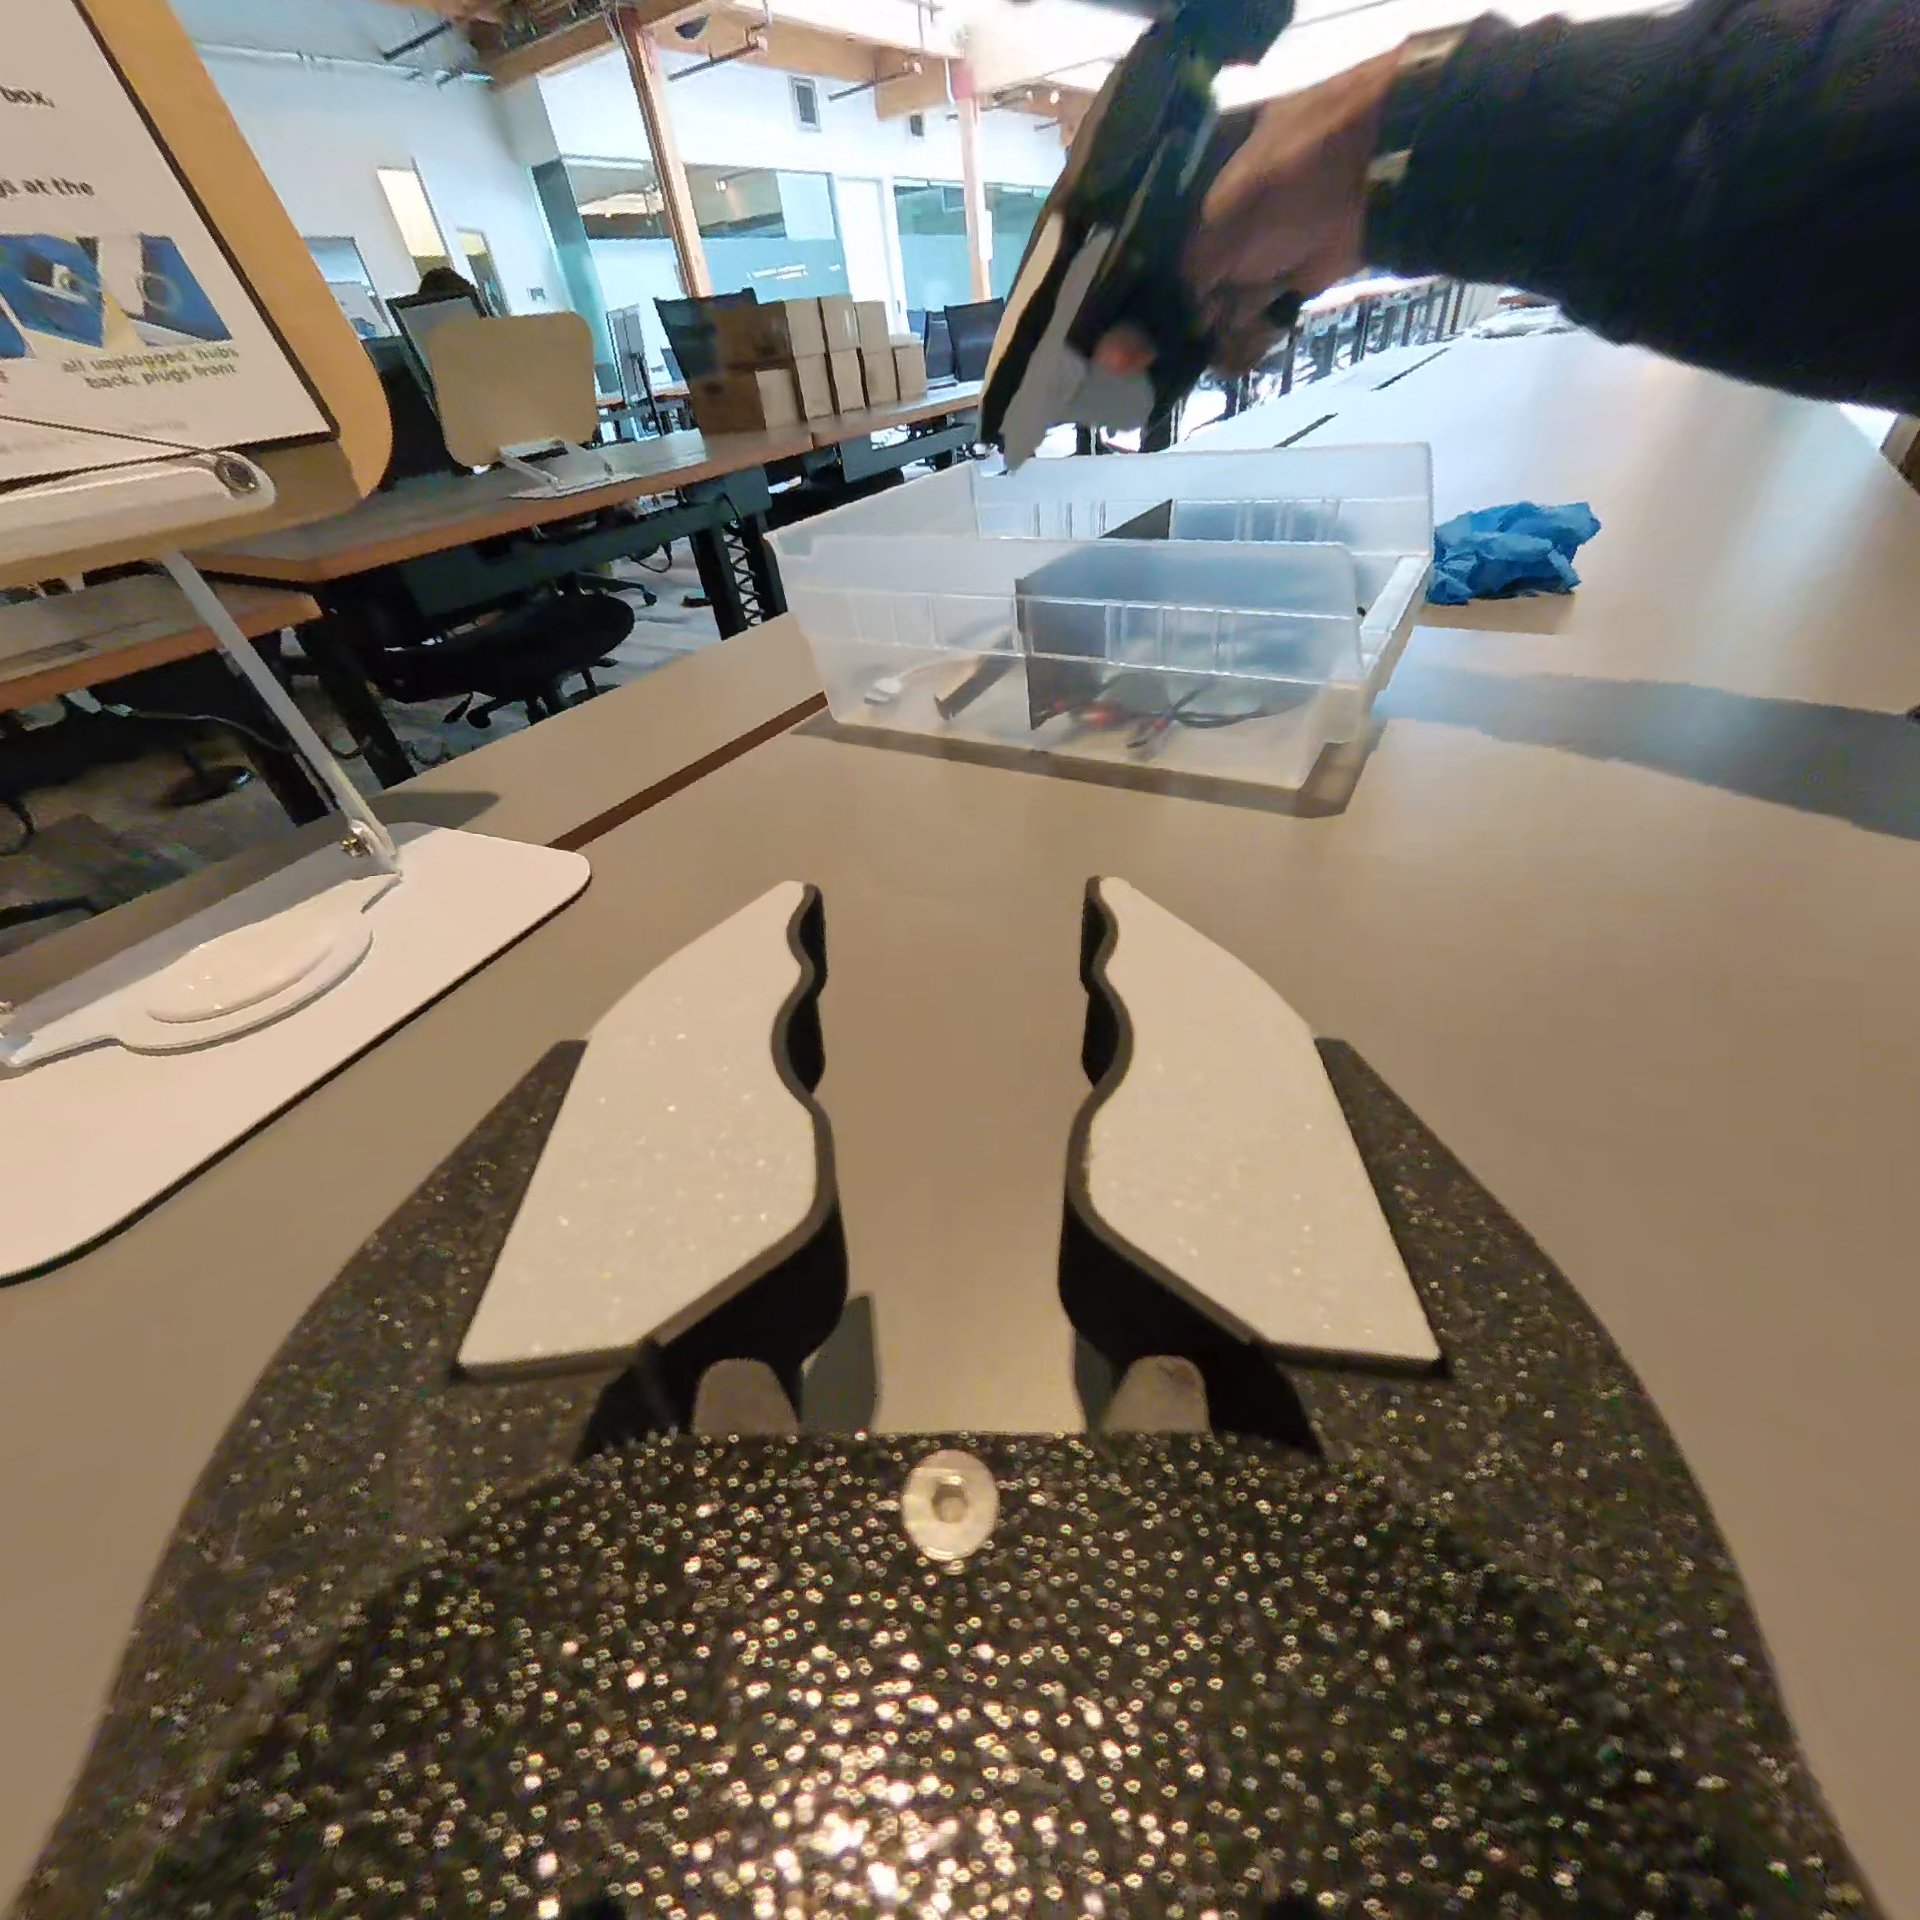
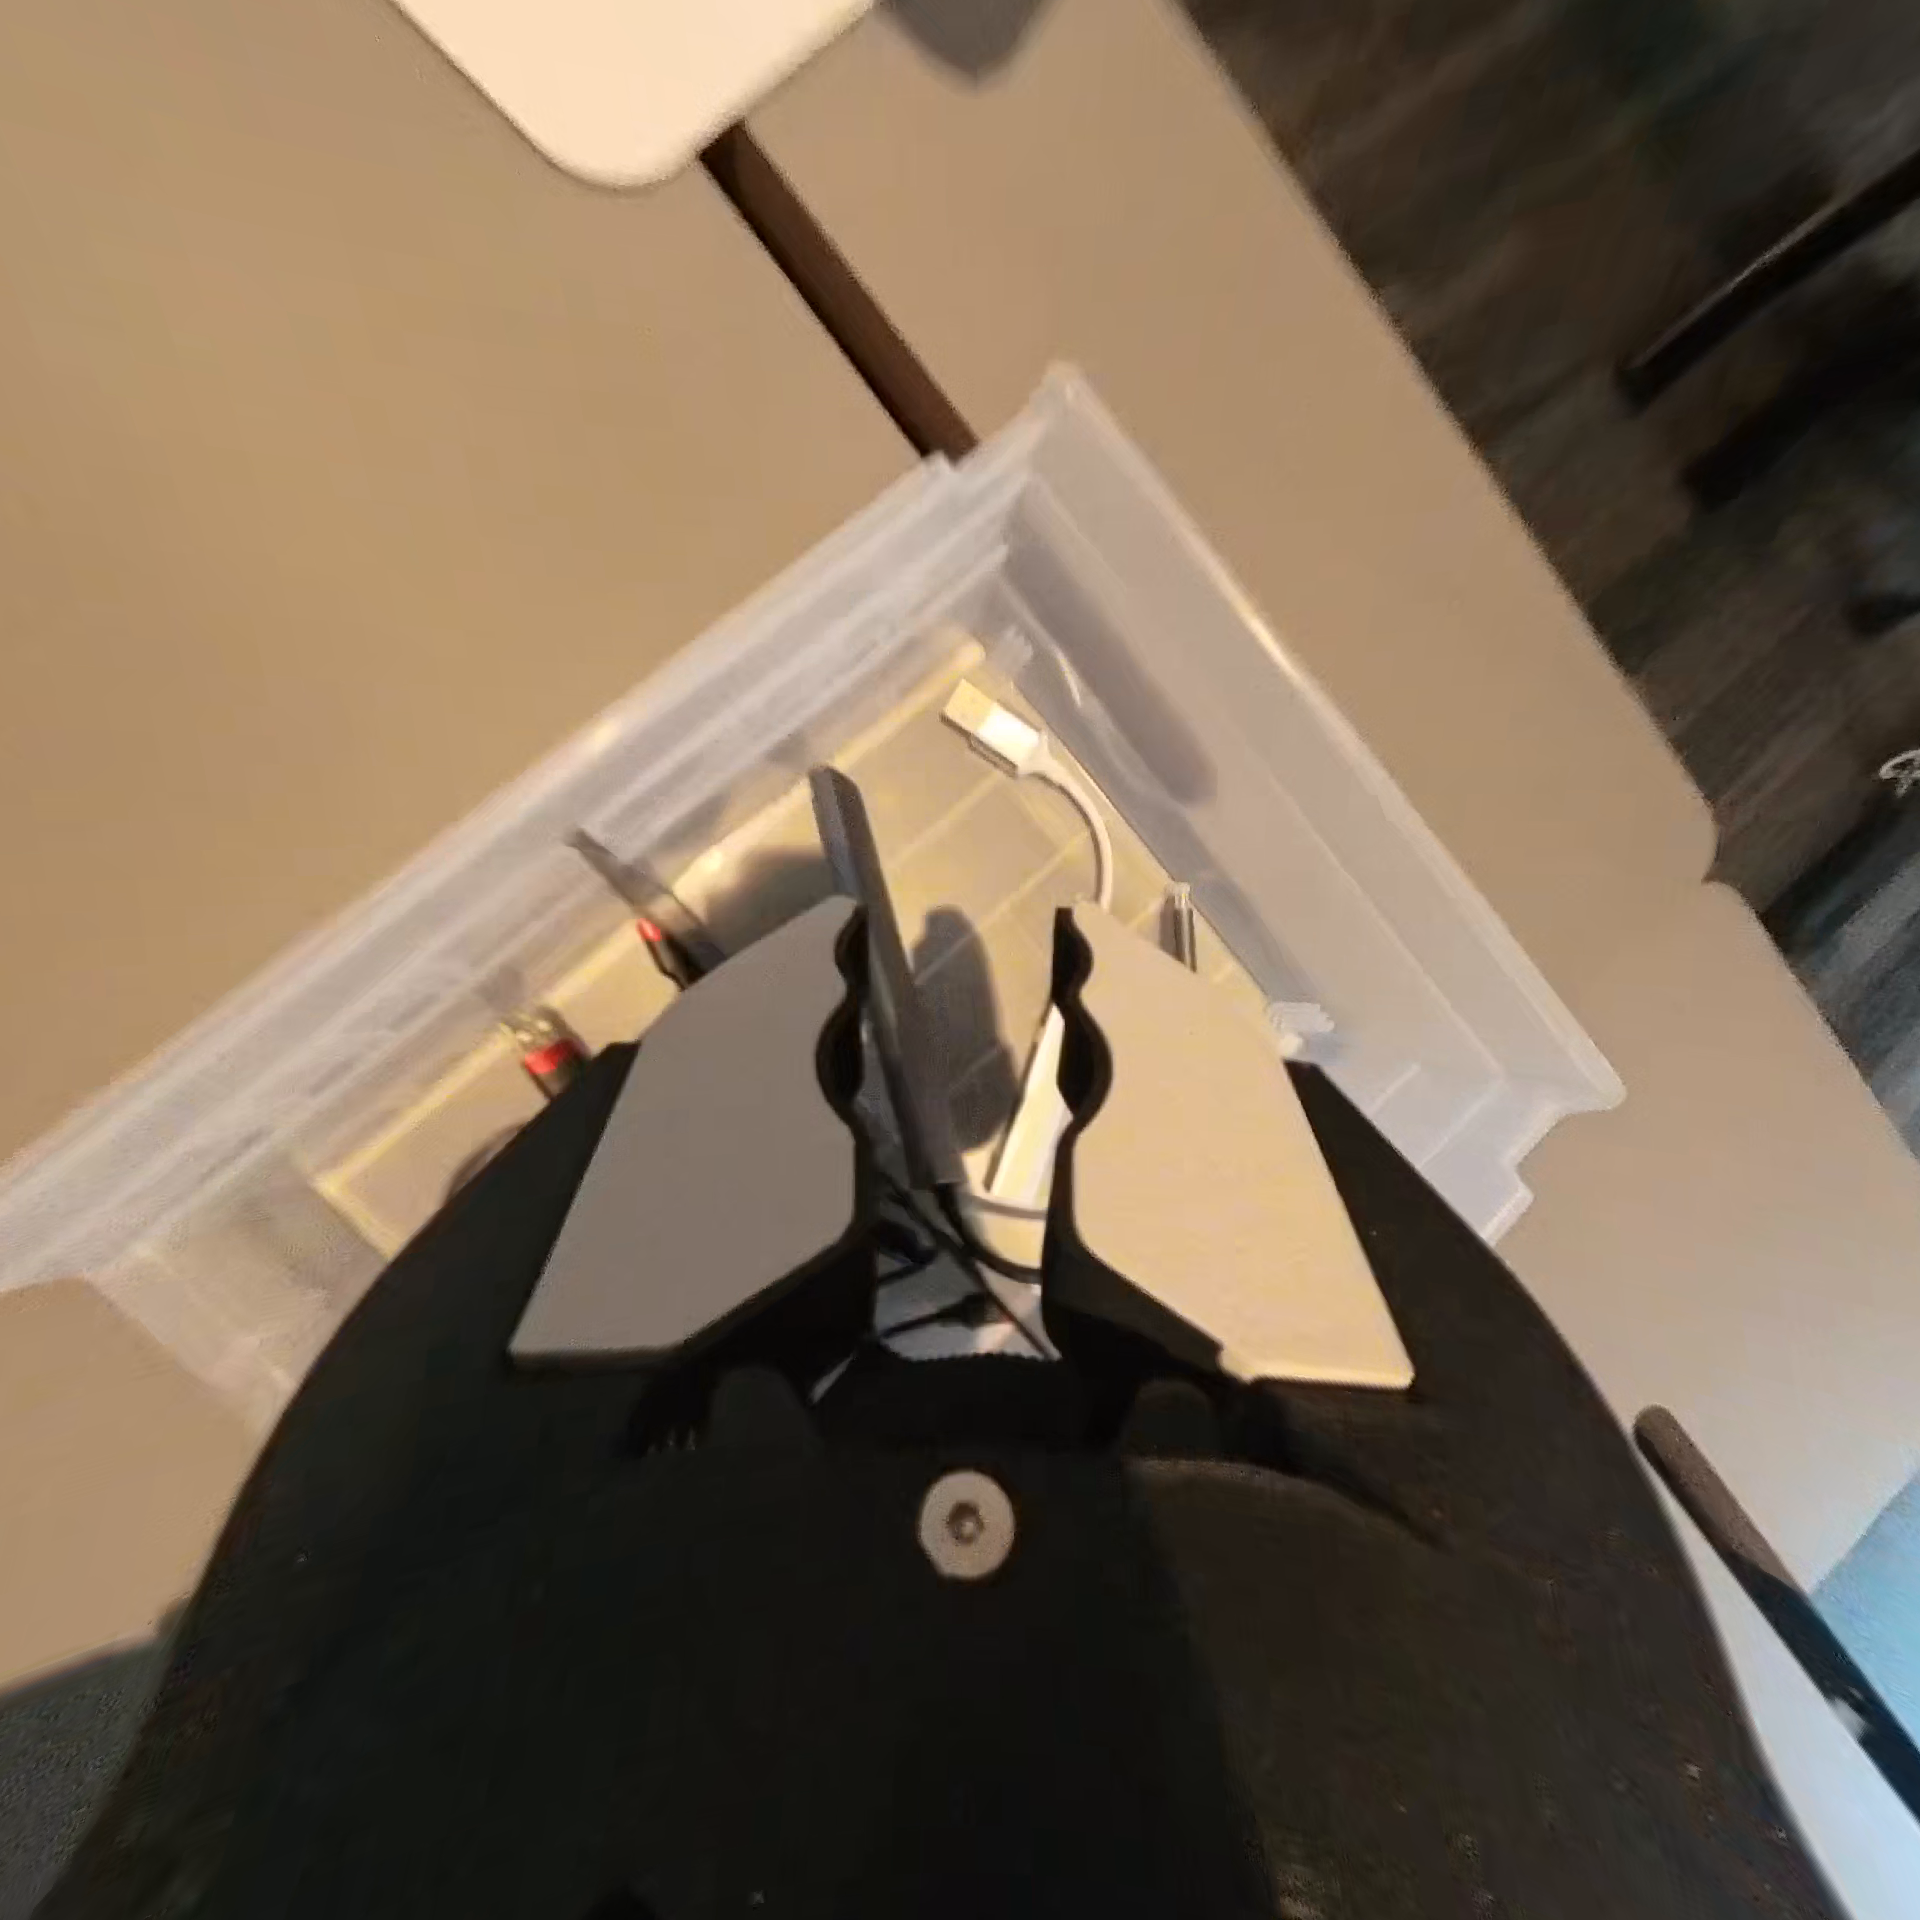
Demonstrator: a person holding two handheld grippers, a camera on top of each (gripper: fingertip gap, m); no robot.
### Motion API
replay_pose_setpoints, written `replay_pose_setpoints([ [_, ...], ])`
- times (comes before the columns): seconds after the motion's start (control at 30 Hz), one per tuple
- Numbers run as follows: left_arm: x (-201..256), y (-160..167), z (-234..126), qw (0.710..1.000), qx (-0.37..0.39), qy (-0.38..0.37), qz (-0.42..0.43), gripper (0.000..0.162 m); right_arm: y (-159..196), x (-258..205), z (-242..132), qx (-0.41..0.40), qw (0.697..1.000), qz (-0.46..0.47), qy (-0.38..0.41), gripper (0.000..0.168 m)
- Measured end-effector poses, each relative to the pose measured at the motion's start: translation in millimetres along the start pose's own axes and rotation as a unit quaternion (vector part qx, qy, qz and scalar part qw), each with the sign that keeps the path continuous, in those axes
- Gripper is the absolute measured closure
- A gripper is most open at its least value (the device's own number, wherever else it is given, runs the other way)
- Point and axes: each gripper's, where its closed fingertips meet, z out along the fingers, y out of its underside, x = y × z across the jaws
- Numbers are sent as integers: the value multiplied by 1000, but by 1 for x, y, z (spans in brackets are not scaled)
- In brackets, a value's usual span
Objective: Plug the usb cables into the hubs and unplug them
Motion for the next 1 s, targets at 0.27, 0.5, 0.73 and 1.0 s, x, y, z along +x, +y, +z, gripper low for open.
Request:
replay_pose_setpoints([
  [0.27, -1, -1, -1, 1000, 4, 2, -8, 116, 43, 21, 57, -179, 983, -18, -36, 129],
  [0.5, 4, 1, 1, 1000, -4, 4, 14, 116, 71, 30, 77, -257, 965, -8, -46, 137],
  [0.73, 4, 1, 0, 1000, -3, 3, 15, 116, 86, 42, 93, -278, 960, 10, -26, 132],
  [1.0, 4, 1, 1, 1000, -4, 3, 17, 116, 88, 41, 99, -273, 960, 40, -41, 151],
])
